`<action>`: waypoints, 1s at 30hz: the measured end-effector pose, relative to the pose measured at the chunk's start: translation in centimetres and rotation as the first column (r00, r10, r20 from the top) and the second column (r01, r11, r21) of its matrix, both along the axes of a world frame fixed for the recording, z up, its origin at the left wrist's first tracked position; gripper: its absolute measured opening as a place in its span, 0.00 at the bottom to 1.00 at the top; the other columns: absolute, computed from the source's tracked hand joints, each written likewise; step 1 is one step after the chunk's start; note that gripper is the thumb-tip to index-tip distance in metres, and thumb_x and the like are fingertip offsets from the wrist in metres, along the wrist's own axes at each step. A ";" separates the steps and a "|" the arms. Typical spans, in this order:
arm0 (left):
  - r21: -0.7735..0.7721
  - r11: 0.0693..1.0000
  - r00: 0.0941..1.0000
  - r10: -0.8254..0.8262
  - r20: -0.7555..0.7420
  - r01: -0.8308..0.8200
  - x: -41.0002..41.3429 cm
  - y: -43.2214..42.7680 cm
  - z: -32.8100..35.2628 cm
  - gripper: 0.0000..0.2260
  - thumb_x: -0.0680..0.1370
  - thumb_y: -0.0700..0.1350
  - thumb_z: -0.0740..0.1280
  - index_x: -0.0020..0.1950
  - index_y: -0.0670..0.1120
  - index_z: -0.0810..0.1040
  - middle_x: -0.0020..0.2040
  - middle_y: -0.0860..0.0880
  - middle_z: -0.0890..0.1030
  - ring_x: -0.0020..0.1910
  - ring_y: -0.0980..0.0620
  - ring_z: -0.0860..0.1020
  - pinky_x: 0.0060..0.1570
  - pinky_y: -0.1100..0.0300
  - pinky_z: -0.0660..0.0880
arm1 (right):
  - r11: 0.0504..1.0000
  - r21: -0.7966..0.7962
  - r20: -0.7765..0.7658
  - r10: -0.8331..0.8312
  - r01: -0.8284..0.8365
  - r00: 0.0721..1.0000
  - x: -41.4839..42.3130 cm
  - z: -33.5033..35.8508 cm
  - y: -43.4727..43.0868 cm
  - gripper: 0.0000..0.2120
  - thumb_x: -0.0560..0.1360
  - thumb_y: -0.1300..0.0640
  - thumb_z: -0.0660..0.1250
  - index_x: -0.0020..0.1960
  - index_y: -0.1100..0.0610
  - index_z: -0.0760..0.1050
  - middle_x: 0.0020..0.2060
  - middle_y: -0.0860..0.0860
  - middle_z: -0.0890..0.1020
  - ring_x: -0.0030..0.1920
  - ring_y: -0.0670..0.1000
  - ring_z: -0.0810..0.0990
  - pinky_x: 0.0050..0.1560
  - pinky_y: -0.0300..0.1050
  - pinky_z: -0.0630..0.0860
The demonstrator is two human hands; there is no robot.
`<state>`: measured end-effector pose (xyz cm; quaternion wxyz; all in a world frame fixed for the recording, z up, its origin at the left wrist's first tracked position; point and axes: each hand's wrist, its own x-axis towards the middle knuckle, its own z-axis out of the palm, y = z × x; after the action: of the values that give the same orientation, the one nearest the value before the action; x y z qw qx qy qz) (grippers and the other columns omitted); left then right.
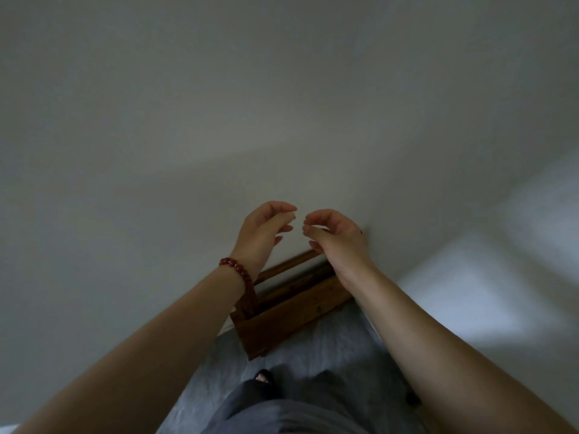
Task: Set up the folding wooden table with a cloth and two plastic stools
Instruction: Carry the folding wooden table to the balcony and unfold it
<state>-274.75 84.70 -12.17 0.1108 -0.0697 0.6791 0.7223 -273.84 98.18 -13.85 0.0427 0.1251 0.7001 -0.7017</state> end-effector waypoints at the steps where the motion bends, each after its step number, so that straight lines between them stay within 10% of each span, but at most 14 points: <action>1: -0.005 1.000 1.000 0.010 0.004 -0.010 -0.3 0.1 -0.3 0.07 0.78 0.41 0.63 0.44 0.51 0.78 0.45 0.53 0.79 0.45 0.55 0.77 0.48 0.61 0.72 | 1.000 -0.008 0.008 0.013 -0.013 1.000 -0.3 -0.2 0.2 0.07 0.73 0.64 0.69 0.43 0.52 0.78 0.43 0.48 0.83 0.45 0.47 0.81 0.46 0.39 0.79; 15: -0.201 0.978 0.994 0.069 0.089 -0.050 -3.1 3.3 -4.3 0.07 0.78 0.39 0.64 0.51 0.49 0.78 0.42 0.53 0.80 0.39 0.59 0.79 0.35 0.74 0.72 | 0.952 0.143 0.034 0.268 -0.270 0.963 -5.0 -4.0 4.9 0.08 0.75 0.64 0.67 0.45 0.51 0.78 0.46 0.46 0.84 0.49 0.43 0.81 0.47 0.30 0.74; 30: -0.409 0.912 0.981 0.062 0.182 0.018 -5.0 7.2 -14.2 0.03 0.77 0.40 0.66 0.48 0.47 0.78 0.45 0.47 0.81 0.42 0.52 0.79 0.44 0.68 0.76 | 0.859 0.234 0.156 0.430 -0.456 0.889 -9.7 -14.1 7.8 0.04 0.75 0.62 0.67 0.46 0.54 0.79 0.47 0.51 0.82 0.50 0.49 0.80 0.56 0.41 0.75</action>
<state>-279.76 91.93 -26.33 0.1502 -0.1677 0.8004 0.5556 -283.50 105.95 -27.93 0.2204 -0.0006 0.7940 -0.5665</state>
